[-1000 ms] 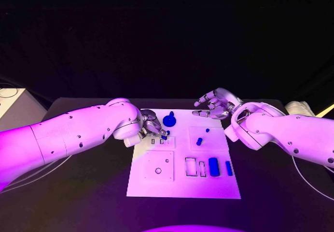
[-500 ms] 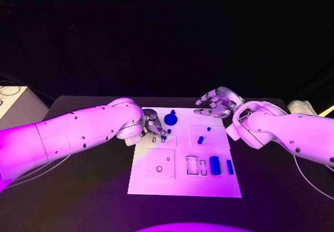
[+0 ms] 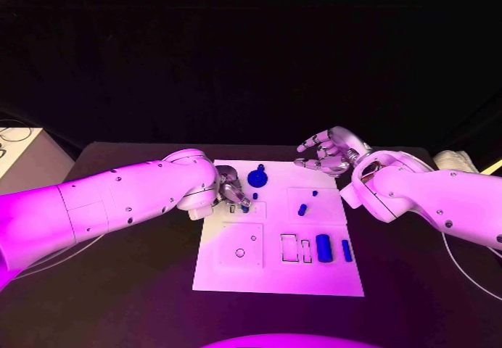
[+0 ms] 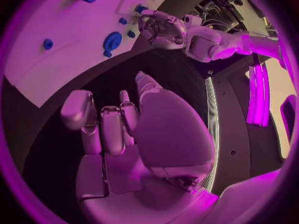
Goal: Assemble the parts on the task board
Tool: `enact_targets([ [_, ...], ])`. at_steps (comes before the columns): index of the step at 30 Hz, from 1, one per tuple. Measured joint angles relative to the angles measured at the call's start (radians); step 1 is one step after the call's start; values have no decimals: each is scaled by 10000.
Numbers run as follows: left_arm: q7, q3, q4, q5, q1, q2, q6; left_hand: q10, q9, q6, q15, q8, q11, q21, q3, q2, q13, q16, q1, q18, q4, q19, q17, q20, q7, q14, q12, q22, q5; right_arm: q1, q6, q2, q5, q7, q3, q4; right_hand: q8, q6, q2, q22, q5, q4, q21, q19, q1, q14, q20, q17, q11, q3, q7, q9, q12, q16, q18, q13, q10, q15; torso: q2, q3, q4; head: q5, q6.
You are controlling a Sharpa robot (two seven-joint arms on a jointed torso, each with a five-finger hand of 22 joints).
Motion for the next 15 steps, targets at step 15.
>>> enact_targets([
  [15, -32, -7, 36, -80, 4, -33, 28, 0, -2, -4, 1, -36, 2, -1, 0, -4, -2, -1, -3, 1, 0, 35, 8, -35, 3, 0, 0, 8, 1, 0, -633, -4, 743, 634, -1, -109, 696, -549, -686, -6610, 212, -1, -8490, -2683, -337, -3355, 724, -6858, 453, 1626, 362, 77, -8445, -9546, 722, -8441, -3241, 645, 12, -13, 7, -22, -40],
])
